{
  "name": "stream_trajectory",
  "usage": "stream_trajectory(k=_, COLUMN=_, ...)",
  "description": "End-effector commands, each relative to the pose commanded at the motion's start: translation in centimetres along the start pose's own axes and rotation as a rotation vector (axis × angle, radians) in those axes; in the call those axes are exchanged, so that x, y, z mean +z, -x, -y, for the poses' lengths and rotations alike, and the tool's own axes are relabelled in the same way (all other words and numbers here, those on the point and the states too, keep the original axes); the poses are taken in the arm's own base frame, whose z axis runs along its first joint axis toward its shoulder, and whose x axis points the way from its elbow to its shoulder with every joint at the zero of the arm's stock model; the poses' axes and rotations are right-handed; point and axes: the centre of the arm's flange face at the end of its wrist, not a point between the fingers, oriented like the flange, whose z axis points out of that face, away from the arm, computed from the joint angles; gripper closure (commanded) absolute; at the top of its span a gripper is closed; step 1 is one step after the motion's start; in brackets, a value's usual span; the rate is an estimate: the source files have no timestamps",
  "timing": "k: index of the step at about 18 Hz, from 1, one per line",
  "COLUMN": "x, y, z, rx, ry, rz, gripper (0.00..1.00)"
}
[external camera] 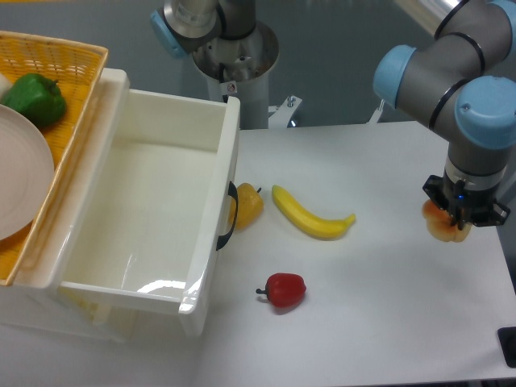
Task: Place the round bread in the upper white drawer
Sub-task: 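Carry the held round bread roll over the open white drawer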
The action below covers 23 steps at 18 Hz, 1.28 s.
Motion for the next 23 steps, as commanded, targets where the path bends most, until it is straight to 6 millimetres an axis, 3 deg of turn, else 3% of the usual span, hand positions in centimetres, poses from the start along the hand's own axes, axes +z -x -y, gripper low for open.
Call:
stream_trajectory(k=4, x=-0.5, y=-0.2, z=0.1, rx=-0.024, ry=-0.002, rz=0.005, gripper=1.00)
stream_trajectory(k=7, x=-2.4, y=-1.4, z=0.6, rx=-0.097, ry=-0.054, rz=-0.006, gripper=1.00)
stream_trajectory(k=14, x=-9.1, y=-8.6, z=3.6, rx=-0.251, ry=-0.204, rz=-0.024, gripper=1.00)
stream_trajectory(k=18, x=-14.7, y=-12.0, z=5.6, rx=-0.358, ry=-0.316, rz=-0.021, gripper=1.00)
stream_trajectory(k=23, x=-19.3, y=-17.7, z=9.7, rx=-0.426, ry=-0.372, rz=-0.028, gripper=1.00)
